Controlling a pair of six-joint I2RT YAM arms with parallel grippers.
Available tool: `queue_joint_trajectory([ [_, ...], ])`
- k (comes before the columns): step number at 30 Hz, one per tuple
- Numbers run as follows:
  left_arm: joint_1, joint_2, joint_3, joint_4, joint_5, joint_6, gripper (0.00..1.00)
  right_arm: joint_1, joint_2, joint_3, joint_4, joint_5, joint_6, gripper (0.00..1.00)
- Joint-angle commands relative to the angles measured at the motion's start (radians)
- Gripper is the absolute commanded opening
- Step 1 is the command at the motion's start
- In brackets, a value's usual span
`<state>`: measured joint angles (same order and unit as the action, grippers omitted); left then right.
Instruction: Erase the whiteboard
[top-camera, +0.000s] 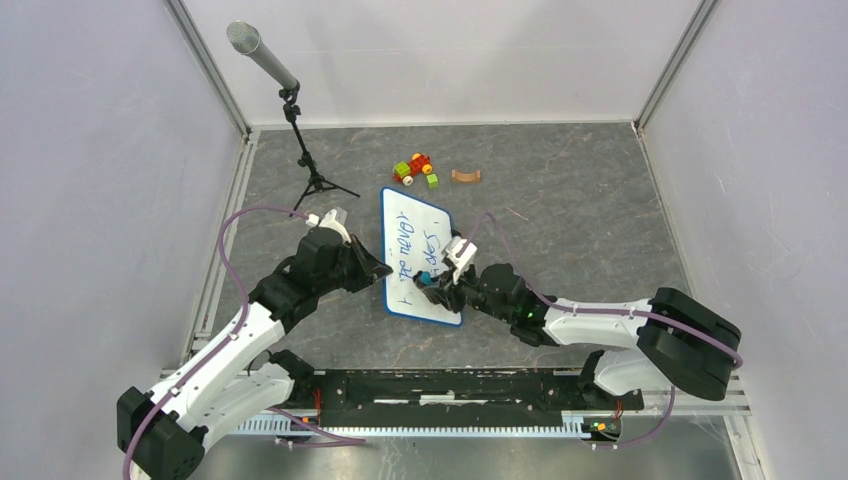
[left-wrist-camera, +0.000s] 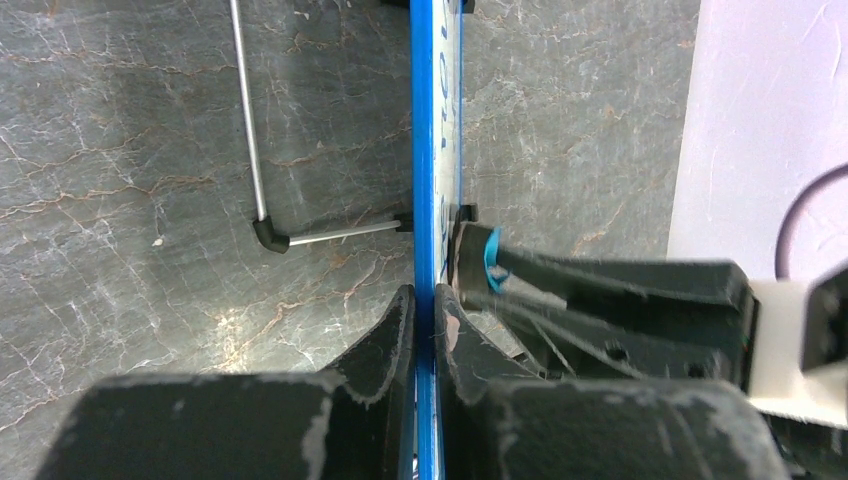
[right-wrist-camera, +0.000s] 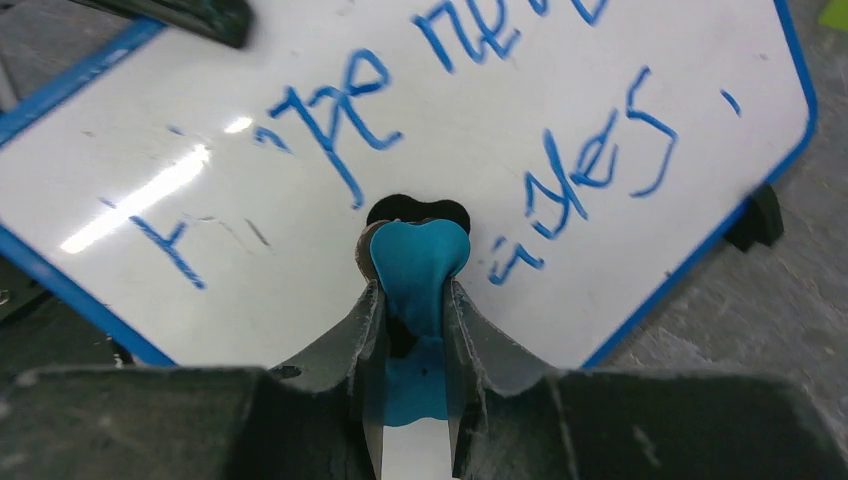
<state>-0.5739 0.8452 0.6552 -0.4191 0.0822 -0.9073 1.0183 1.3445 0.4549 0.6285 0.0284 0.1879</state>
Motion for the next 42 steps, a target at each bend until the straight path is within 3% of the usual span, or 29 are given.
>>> queue_joint_trajectory([
  [1,-0.016,-0.005,0.029,0.025,0.033,-0.024,0.02,-0.016,0.018,-0.022,-0.08,0.003,0.027,0.23],
  [9,-0.017,-0.028,0.014,0.025,0.026,-0.042,0.02,0.093,0.007,0.081,-0.088,-0.071,-0.076,0.23],
  [17,-0.02,-0.021,0.026,0.025,0.022,-0.045,0.02,0.129,0.038,0.202,-0.068,-0.137,-0.071,0.24],
  [25,-0.023,-0.017,0.036,0.025,0.017,-0.04,0.02,0.13,0.009,0.073,-0.043,-0.142,-0.064,0.24],
  [33,-0.023,-0.016,0.036,0.025,0.016,-0.035,0.02,0.118,-0.103,-0.101,-0.119,0.045,-0.074,0.25],
  [42,-0.025,-0.023,0.033,0.025,0.013,-0.045,0.02,0.171,-0.02,0.087,-0.205,0.005,-0.14,0.25],
])
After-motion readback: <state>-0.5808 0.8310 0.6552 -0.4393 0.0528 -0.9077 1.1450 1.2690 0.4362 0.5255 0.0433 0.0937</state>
